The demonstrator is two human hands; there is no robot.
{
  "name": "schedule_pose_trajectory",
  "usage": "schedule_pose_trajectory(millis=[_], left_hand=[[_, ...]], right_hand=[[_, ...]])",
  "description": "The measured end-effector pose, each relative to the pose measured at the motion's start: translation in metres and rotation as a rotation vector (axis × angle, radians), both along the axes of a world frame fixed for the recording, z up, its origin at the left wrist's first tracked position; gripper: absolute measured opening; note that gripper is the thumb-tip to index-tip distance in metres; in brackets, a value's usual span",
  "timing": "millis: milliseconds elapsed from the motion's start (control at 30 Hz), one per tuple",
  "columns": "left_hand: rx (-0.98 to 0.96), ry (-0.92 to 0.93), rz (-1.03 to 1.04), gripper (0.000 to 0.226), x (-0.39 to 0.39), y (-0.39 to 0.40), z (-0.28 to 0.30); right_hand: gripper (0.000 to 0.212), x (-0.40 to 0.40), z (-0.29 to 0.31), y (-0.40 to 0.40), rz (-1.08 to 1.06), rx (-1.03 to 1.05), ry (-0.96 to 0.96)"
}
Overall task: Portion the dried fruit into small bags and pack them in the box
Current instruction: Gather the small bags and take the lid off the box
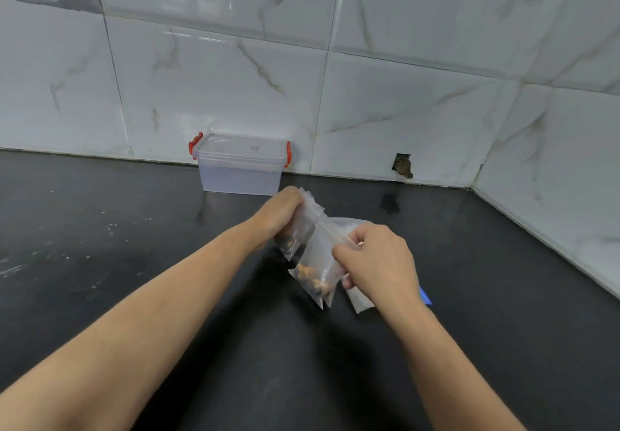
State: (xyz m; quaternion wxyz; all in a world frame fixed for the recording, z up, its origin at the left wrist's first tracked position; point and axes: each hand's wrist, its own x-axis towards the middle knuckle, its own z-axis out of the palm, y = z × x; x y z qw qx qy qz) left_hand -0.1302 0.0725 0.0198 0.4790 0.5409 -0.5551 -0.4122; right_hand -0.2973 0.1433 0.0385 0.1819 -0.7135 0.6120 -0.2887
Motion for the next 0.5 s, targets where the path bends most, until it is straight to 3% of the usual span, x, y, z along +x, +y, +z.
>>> schedule_pose_trajectory(millis=[100,300,500], left_hand=[[0.018,0.02,-0.058,0.019,-0.023,-0.004,-0.002],[0.005,-0.161,-0.027,0.031,-0.038,-0.017,-0.02],[-0.029,-0.244,0.054,0.041,-0.043,-0.017,-0.021]], right_hand=[[0.024,-0.014,-0.004,-0.001,-0.073,-0.031,0.052],[0.015,-0.034,-0.009,-0.007,-0.144,0.023,0.248],[0.037,-0.04,-0.009,-0.008,-0.223,-0.007,0.313]])
